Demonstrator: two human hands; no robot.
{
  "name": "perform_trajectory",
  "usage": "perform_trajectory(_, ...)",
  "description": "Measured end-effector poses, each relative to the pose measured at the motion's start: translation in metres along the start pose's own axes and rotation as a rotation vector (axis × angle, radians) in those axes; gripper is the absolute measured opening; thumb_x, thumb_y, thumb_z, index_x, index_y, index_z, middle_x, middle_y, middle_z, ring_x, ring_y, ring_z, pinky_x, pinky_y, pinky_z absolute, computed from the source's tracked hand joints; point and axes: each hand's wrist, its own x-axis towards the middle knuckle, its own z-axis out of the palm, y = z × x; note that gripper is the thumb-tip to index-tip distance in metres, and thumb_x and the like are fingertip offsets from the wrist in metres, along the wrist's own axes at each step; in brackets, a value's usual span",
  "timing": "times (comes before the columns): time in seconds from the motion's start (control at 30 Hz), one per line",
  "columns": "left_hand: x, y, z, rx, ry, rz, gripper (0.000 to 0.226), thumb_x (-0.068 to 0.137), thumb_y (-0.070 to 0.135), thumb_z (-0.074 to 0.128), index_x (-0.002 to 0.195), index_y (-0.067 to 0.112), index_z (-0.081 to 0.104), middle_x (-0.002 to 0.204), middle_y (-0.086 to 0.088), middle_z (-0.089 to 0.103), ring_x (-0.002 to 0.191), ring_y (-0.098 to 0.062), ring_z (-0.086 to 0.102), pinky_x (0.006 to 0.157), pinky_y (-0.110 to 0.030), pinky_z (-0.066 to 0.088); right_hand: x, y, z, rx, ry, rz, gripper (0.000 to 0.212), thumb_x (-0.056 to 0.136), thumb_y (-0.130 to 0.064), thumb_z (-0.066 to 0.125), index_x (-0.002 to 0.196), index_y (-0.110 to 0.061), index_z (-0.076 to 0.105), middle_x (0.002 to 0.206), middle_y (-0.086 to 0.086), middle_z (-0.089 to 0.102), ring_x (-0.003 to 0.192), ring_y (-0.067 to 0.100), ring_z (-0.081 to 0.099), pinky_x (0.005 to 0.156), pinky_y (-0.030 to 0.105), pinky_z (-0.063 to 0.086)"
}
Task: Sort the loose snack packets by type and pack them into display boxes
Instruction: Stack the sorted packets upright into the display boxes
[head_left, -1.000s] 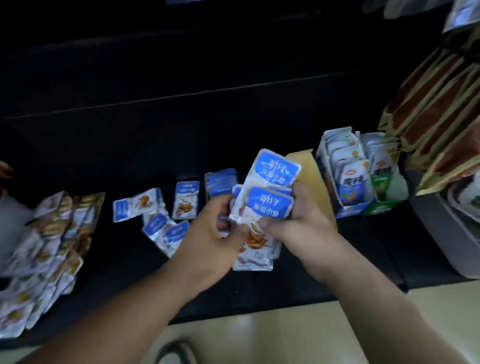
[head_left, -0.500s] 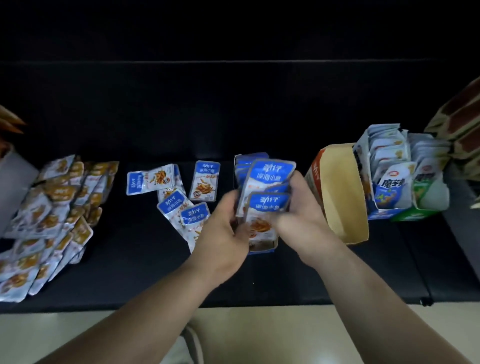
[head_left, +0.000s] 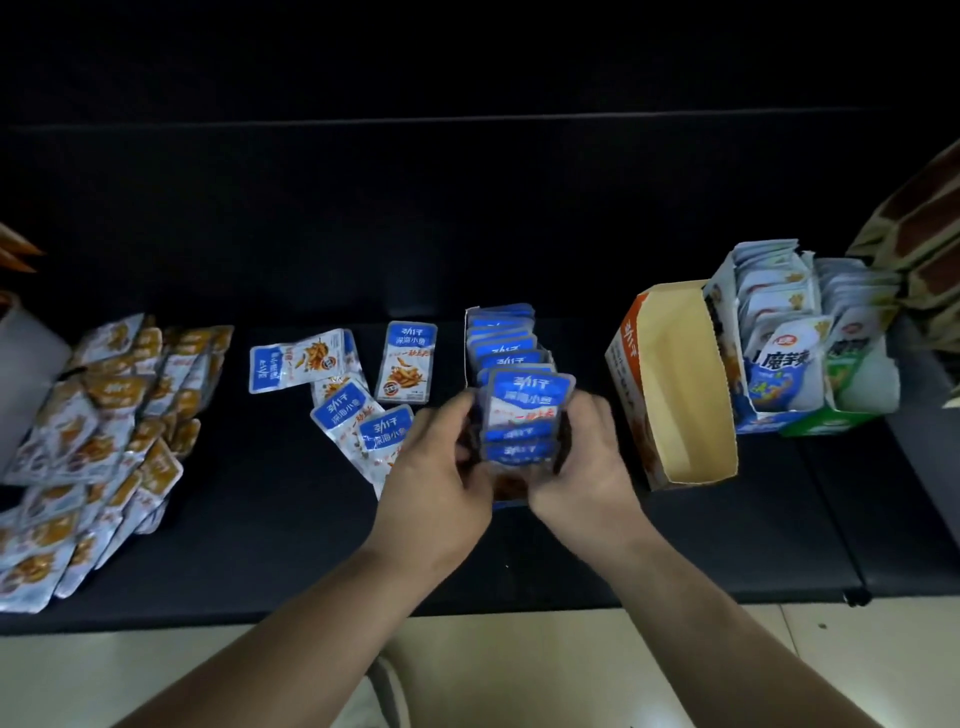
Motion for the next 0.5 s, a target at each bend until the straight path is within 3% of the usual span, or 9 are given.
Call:
perform_trajectory(0.1, -0.001, -0.004, 0.004, 0.106, -0.033, -0.005, 0.066, 0.088, 0.023, 0.076, 0.144, 0.042, 0.047, 0.117, 0.016, 0.049, 0.100, -0.001, 0.058, 0.079, -0.013, 0.049, -0.003, 0.010, -0.010, -0.244, 0.046, -0.084, 0.075, 0.076, -0.003, 0.080, 0.136, -0.033, 0.047, 0.131, -0.014, 0.040, 0.123, 0.003, 0.043, 0.091, 0.009, 0.042)
perform_trajectory(0.2, -0.002, -0.005, 0.005, 0.069, 0.004, -0.042, 0.067, 0.086, 0.027, 0.079, 0.143, 0.042, 0.048, 0.112, 0.015, 0.051, 0.092, 0.006, 0.055, 0.071, -0.007, 0.045, -0.006, 0.014, -0.018, -0.208, -0.043, -0.081, 0.108, 0.079, -0.004, 0.080, 0.158, -0.046, 0.019, 0.142, -0.023, 0.034, 0.130, -0.010, 0.038, 0.092, 0.005, 0.038)
perform_trajectory(0.27, -0.001, -0.006, 0.005, 0.026, 0.019, -0.068, 0.074, 0.084, 0.028, 0.082, 0.146, 0.044, 0.044, 0.109, 0.015, 0.052, 0.088, 0.004, 0.057, 0.070, -0.012, 0.049, -0.006, 0.017, -0.021, -0.160, -0.094, -0.101, 0.118, 0.082, 0.001, 0.078, 0.159, -0.051, 0.006, 0.154, -0.022, 0.029, 0.141, -0.006, 0.037, 0.101, 0.013, 0.043)
perform_trajectory(0.37, -0.004, -0.006, 0.004, -0.040, 0.034, 0.005, 0.089, 0.083, 0.022, 0.083, 0.154, 0.046, 0.035, 0.111, 0.012, 0.054, 0.080, -0.006, 0.063, 0.074, -0.024, 0.059, -0.004, 0.015, -0.019, -0.268, -0.149, -0.179, 0.112, 0.088, 0.001, 0.070, 0.159, -0.053, 0.003, 0.168, -0.016, 0.010, 0.154, 0.002, 0.019, 0.112, 0.031, 0.047)
perform_trajectory(0.43, -0.005, -0.006, 0.003, 0.039, 0.072, 0.129, 0.098, 0.082, 0.021, 0.084, 0.158, 0.047, 0.027, 0.128, 0.013, 0.049, 0.101, -0.003, 0.062, 0.085, -0.021, 0.057, -0.004, 0.014, -0.014, -0.349, -0.202, -0.189, 0.110, 0.091, -0.005, 0.067, 0.158, -0.053, -0.005, 0.169, -0.021, -0.007, 0.156, 0.003, 0.010, 0.110, 0.034, 0.050)
perform_trajectory(0.5, -0.004, -0.005, 0.003, 0.179, 0.093, 0.239, 0.101, 0.084, 0.024, 0.082, 0.161, 0.044, 0.019, 0.156, 0.010, 0.032, 0.138, -0.005, 0.043, 0.105, -0.022, 0.045, -0.004, 0.014, -0.010, -0.397, -0.220, -0.201, 0.109, 0.090, -0.007, 0.067, 0.160, -0.047, -0.006, 0.168, -0.023, -0.013, 0.157, 0.005, 0.007, 0.110, 0.034, 0.049)
